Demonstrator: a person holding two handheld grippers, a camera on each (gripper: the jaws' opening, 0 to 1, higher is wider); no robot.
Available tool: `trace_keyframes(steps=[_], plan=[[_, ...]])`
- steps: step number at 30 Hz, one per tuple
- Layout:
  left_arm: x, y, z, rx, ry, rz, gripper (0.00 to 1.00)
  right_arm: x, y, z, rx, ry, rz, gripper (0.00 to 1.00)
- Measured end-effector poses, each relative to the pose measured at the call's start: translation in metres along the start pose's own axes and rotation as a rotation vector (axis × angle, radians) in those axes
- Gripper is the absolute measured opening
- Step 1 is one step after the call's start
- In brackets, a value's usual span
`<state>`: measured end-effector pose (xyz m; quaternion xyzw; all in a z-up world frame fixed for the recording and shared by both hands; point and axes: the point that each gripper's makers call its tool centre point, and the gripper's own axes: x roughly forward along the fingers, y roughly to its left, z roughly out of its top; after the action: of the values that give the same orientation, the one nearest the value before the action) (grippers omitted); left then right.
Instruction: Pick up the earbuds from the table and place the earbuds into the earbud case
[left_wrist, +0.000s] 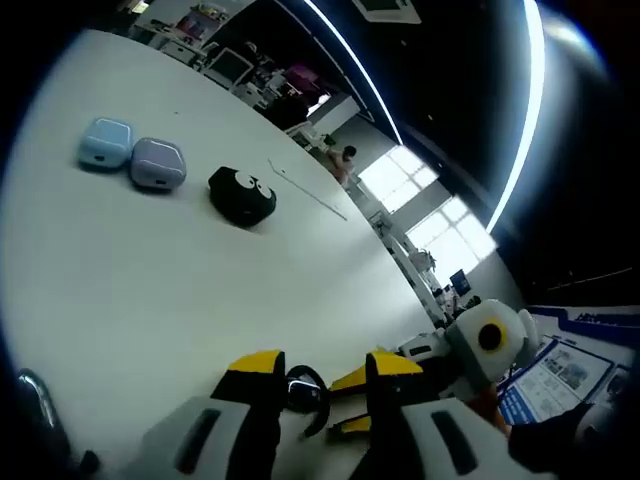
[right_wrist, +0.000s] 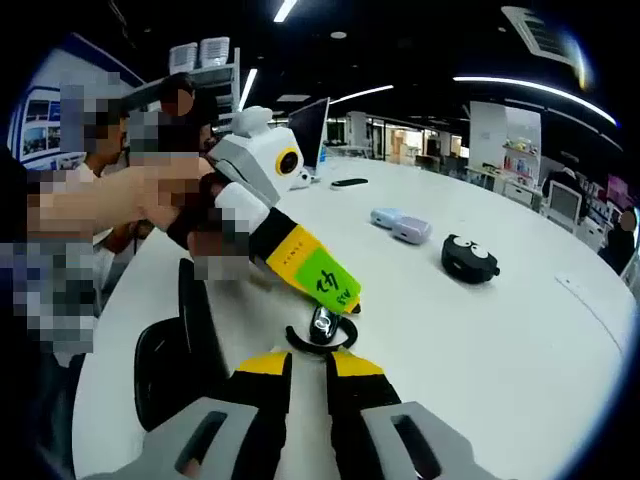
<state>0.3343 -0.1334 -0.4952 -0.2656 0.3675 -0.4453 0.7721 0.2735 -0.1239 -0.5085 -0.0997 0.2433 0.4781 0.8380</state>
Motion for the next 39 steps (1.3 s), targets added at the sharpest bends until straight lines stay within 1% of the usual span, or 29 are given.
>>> trace_keyframes(steps=[2, 5, 6, 8, 9, 10, 11, 12, 14, 16, 18, 20, 21, 22, 24, 27, 30, 31, 34, 36, 39], plan=[[-0.001, -0.003, 0.001, 0.005, -0.005, -0.002, 0.34, -0.002, -0.005, 0.002, -0.01, -0.006, -0.01, 0.13], [-0.011, -0.007, 0.007, 0.025, -0.031, 0.01, 0.34, -0.003, -0.016, 0.005, -0.011, -0.01, -0.016, 0.14], [-0.016, -0.006, 0.007, 0.031, -0.031, 0.019, 0.34, -0.001, -0.018, 0.005, -0.019, -0.007, -0.015, 0.16], [-0.025, -0.001, 0.009, 0.043, -0.033, 0.037, 0.34, 0.003, -0.021, 0.005, -0.055, 0.009, -0.003, 0.23], [-0.028, -0.001, 0.009, 0.045, -0.034, 0.039, 0.34, 0.008, -0.02, 0.005, -0.082, 0.019, 0.015, 0.28], [-0.034, -0.002, 0.007, 0.043, -0.042, 0.04, 0.34, 0.011, -0.018, 0.005, -0.104, 0.021, 0.033, 0.31], [-0.035, -0.002, 0.007, 0.041, -0.044, 0.04, 0.34, 0.013, -0.016, 0.006, -0.112, 0.02, 0.047, 0.32], [-0.041, -0.001, 0.007, 0.035, -0.056, 0.041, 0.34, 0.015, -0.014, 0.006, -0.119, 0.019, 0.061, 0.34], [-0.048, 0.004, 0.008, 0.031, -0.063, 0.042, 0.34, 0.018, -0.016, 0.007, -0.126, 0.029, 0.067, 0.35], [-0.054, 0.009, 0.009, 0.028, -0.07, 0.044, 0.34, 0.02, -0.017, 0.009, -0.131, 0.036, 0.072, 0.34], [-0.059, 0.013, 0.01, 0.022, -0.079, 0.045, 0.34, 0.021, -0.017, 0.009, -0.126, 0.049, 0.07, 0.29], [-0.063, 0.015, 0.011, 0.016, -0.089, 0.044, 0.34, 0.022, -0.015, 0.009, -0.117, 0.059, 0.06, 0.27], [-0.063, 0.012, 0.007, 0.014, -0.095, 0.044, 0.34, 0.021, -0.015, 0.009, -0.114, 0.066, 0.053, 0.25], [-0.064, 0.012, 0.007, 0.013, -0.096, 0.043, 0.34, 0.02, -0.013, 0.007, -0.112, 0.073, 0.051, 0.24], [-0.066, 0.016, 0.009, 0.009, -0.101, 0.042, 0.34, 0.019, -0.012, 0.006, -0.112, 0.08, 0.048, 0.23], [-0.068, 0.014, 0.009, 0.01, -0.107, 0.039, 0.34, 0.015, -0.011, 0.004, -0.113, 0.094, 0.039, 0.23], [-0.067, 0.011, 0.008, 0.014, -0.112, 0.034, 0.34, 0.015, -0.005, 0.003, -0.127, 0.102, 0.043, 0.21], [-0.067, 0.007, 0.005, 0.018, -0.114, 0.035, 0.34, 0.016, -0.004, 0.004, -0.135, 0.102, 0.046, 0.2], [-0.067, 0.002, 0.004, 0.026, -0.12, 0.034, 0.34, 0.017, -0.001, 0.004, -0.135, 0.098, 0.061, 0.18], [-0.068, 0.005, 0.009, 0.03, -0.12, 0.032, 0.34, 0.018, -0.001, 0.004, -0.131, 0.094, 0.063, 0.17], [-0.069, 0.005, 0.008, 0.036, -0.12, 0.038, 0.34, 0.019, -0.001, 0.005, -0.122, 0.085, 0.07, 0.15]])
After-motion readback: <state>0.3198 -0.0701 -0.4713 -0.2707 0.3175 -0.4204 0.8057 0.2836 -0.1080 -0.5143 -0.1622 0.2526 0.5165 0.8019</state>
